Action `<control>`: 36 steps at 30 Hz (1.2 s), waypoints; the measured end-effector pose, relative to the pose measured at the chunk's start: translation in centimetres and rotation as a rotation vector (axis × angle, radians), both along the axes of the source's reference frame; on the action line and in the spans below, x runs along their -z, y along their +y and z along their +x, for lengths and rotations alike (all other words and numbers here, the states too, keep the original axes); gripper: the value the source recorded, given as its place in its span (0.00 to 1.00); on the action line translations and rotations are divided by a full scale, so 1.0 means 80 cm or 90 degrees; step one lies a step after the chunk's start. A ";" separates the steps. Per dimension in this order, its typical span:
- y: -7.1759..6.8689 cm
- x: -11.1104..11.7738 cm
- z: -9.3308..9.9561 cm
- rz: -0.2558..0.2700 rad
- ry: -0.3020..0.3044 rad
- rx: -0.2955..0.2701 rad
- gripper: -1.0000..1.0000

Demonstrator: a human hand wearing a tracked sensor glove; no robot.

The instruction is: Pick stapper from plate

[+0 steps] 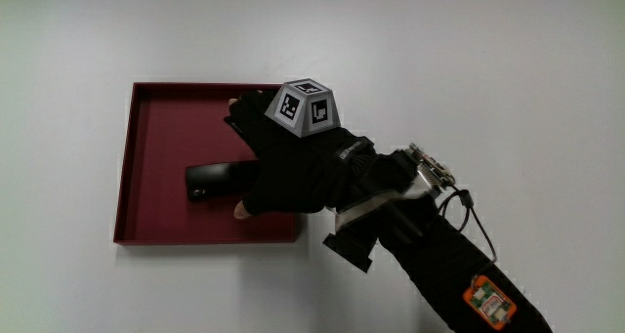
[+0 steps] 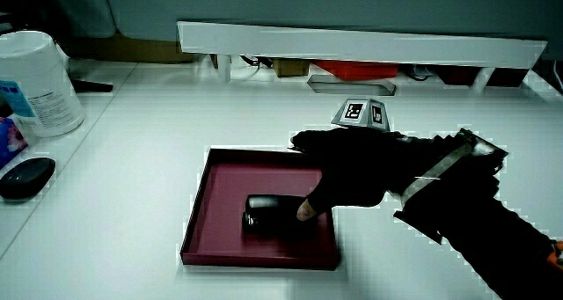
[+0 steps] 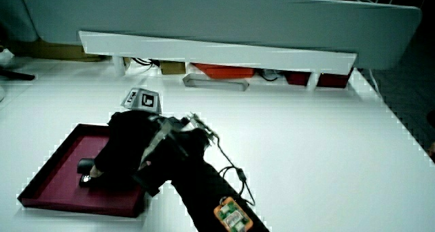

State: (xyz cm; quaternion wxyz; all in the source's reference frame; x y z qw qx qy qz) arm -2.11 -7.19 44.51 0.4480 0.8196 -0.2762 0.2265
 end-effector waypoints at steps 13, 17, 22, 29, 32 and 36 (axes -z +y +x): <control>0.007 -0.047 -0.019 -0.021 -0.027 -0.014 0.50; 0.009 -0.055 -0.020 -0.034 -0.027 -0.014 0.50; 0.008 -0.055 -0.020 -0.030 -0.056 -0.026 0.57; 0.007 -0.054 -0.020 -0.008 -0.077 -0.039 0.74; 0.008 -0.053 -0.019 0.014 -0.086 -0.045 0.81; 0.008 -0.054 -0.018 0.035 -0.100 -0.055 0.90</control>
